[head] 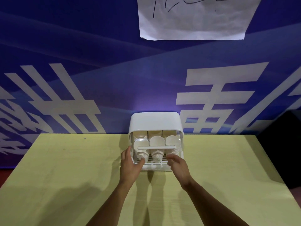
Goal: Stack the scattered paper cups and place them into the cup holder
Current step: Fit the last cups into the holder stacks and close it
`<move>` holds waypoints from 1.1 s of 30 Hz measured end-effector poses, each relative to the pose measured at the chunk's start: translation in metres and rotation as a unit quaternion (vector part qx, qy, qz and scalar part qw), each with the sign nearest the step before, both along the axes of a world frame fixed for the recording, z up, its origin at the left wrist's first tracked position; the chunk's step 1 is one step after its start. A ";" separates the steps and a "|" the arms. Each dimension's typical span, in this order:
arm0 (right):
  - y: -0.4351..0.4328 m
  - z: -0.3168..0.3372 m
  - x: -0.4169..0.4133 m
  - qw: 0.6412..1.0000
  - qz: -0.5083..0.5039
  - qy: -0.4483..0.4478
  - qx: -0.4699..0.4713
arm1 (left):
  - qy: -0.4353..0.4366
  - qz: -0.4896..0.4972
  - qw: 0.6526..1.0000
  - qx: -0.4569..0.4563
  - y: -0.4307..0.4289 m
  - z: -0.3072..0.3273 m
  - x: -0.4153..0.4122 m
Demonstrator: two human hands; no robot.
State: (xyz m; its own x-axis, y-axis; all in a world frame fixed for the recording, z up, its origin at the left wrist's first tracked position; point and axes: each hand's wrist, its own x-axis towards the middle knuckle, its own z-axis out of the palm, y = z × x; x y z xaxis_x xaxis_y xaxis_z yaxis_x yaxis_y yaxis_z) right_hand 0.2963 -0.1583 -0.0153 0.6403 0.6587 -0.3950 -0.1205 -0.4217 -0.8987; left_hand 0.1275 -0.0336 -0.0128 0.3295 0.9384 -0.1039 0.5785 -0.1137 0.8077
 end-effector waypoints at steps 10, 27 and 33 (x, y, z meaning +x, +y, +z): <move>0.016 0.008 -0.020 0.996 0.091 0.021 0.007 | 0.002 -0.012 1.000 -0.001 0.002 0.002 -0.002; -0.002 0.000 -0.009 0.999 0.000 0.040 -0.030 | -0.023 -0.005 1.000 -0.007 -0.006 -0.005 -0.008; -0.004 -0.002 0.009 0.993 -0.085 0.080 0.019 | -0.029 0.001 1.000 -0.006 -0.009 -0.008 -0.007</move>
